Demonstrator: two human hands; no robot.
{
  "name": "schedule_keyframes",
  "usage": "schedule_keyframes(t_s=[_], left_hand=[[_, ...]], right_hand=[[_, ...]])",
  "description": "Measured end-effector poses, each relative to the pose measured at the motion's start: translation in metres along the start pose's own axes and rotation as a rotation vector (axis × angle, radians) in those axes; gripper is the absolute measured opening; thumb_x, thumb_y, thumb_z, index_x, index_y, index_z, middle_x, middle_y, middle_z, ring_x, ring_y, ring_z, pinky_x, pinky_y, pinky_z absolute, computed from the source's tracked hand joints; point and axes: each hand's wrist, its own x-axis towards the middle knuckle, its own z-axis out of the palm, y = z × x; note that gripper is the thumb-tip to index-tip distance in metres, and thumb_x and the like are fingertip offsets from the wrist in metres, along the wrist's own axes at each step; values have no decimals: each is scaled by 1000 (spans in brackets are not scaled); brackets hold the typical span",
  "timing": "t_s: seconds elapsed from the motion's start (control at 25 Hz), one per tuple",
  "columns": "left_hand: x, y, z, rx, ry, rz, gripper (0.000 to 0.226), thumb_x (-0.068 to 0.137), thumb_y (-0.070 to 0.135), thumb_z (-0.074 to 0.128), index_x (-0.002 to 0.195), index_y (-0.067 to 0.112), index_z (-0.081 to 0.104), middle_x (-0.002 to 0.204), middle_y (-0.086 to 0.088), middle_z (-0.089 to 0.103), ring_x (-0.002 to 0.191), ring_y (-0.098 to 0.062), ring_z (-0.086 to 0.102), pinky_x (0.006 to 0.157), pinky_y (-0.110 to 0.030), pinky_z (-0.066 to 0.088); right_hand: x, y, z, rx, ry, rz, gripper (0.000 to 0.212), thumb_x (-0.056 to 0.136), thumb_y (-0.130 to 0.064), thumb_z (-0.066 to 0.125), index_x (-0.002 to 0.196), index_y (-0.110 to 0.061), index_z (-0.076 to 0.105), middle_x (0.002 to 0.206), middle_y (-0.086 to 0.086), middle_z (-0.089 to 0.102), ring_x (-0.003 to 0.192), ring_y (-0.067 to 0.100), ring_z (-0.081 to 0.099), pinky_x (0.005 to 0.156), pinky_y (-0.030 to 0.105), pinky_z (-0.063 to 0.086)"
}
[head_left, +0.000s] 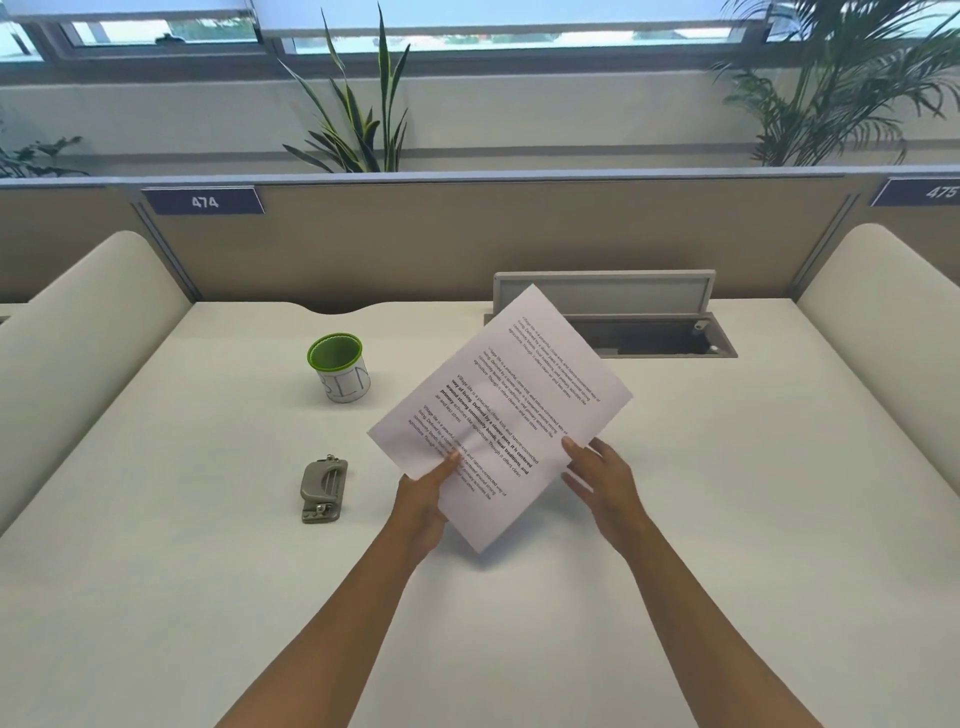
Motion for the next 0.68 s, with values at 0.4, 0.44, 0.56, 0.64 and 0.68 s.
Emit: schedule_keyframes(t_s=[0.4,0.44,0.56,0.64,0.68], left_hand=[[-15,-28,8,-76,48,-116,45,83,5,76,127,12,65,118,-10,74,108,-27,71,77,-38,61],[-14,-28,3,-49,64,-122,45,82,5,77,125,11,66,116,-10,75,106,-27,72,75,-37,61],[-11,-18,-15,42,91,-131,36,84,8,75,119,9,69,112,-12,76,101,-28,71,71,-38,61],[-9,-6,-32,99,91,-105,28,86,14,74,114,11,72,109,-11,77,98,-28,69,68,-37,61],[-8,2,-41,124,99,-82,24,88,19,72,112,14,73,109,-9,77,96,-27,69,67,-36,61]], right_hand=[[4,16,30,-83,168,-98,28,99,-13,57,126,-16,59,125,2,69,117,25,64,103,54,50],[5,18,28,-106,181,-102,26,99,-14,57,125,-17,59,124,2,69,116,25,64,103,55,49],[9,22,22,-156,185,-129,28,99,-12,56,126,-18,59,123,0,68,118,24,63,105,51,49],[12,26,19,-203,168,-159,30,99,-10,55,127,-19,59,121,-3,68,120,23,62,106,45,48],[14,28,19,-225,155,-168,30,99,-10,54,128,-18,59,121,-4,67,121,23,62,106,44,47]])
